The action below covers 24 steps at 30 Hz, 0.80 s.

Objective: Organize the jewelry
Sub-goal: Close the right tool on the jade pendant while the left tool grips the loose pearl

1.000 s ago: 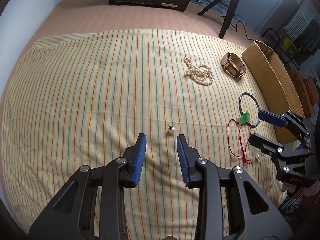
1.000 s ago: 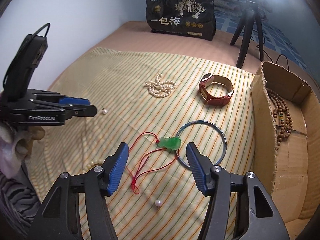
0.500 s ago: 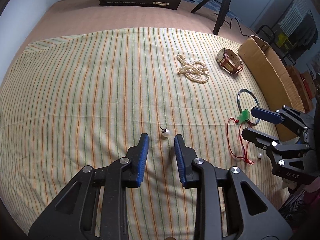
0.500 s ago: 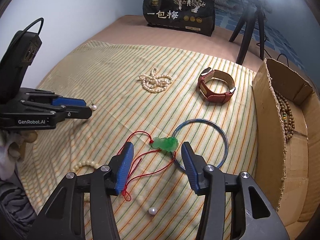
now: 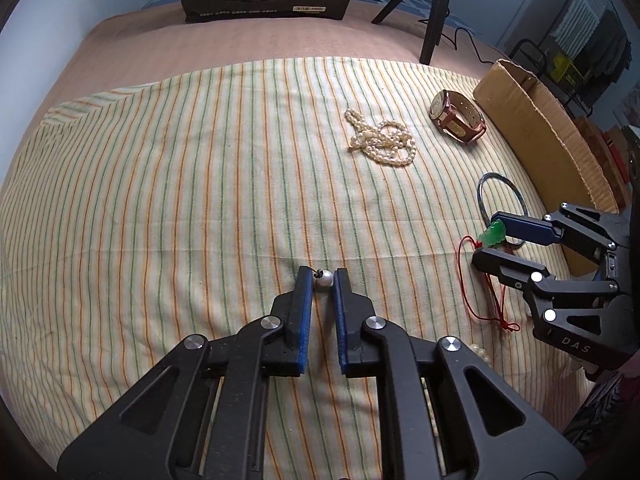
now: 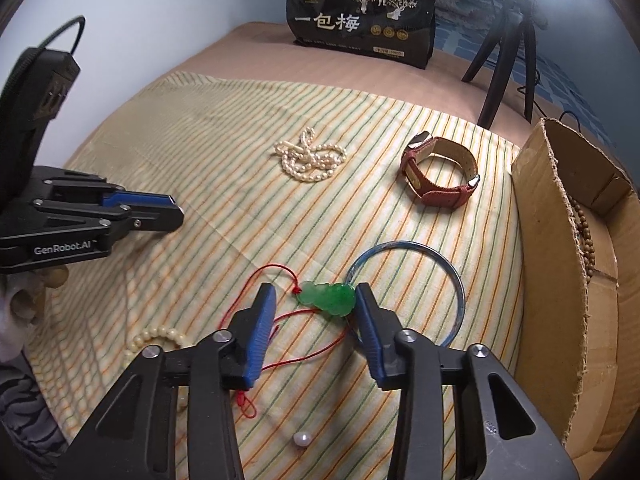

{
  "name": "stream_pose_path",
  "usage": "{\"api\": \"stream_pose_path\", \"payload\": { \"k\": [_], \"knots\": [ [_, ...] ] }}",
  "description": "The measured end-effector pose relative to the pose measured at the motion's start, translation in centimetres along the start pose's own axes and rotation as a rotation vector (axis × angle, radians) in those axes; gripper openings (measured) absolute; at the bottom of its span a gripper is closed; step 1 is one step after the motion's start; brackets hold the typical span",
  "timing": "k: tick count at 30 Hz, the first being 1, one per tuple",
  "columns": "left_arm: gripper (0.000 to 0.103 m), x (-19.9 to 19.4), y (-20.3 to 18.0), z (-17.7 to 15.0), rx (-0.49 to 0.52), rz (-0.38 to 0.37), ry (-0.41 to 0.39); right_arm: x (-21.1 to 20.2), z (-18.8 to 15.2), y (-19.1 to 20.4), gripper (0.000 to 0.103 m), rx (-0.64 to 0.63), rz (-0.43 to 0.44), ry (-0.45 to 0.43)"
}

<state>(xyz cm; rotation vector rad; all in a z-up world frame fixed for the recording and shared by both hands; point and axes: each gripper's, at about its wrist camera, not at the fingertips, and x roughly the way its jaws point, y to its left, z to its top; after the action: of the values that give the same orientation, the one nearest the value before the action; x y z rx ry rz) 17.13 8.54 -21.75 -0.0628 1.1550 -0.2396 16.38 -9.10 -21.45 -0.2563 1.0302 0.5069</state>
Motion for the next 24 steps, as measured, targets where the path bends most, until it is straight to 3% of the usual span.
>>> {"api": "stream_pose_path", "payload": {
  "k": [9, 10, 11, 24],
  "knots": [
    [0.007, 0.06, -0.06, -0.03, 0.006, -0.001, -0.006, 0.11, -0.06, -0.09, 0.021, -0.017, 0.001, -0.012],
    [0.007, 0.05, -0.05, -0.04, 0.006, 0.0, -0.006, 0.14, -0.06, -0.17, 0.009, -0.014, 0.005, -0.012],
    [0.007, 0.05, -0.07, -0.04, 0.006, 0.0, -0.006, 0.15, -0.05, -0.28, 0.007, -0.008, 0.016, -0.011],
    [0.007, 0.0, -0.06, -0.05, 0.004, -0.007, -0.008, -0.75, -0.17, -0.67, 0.006, 0.009, 0.044, -0.03]
  ]
}}
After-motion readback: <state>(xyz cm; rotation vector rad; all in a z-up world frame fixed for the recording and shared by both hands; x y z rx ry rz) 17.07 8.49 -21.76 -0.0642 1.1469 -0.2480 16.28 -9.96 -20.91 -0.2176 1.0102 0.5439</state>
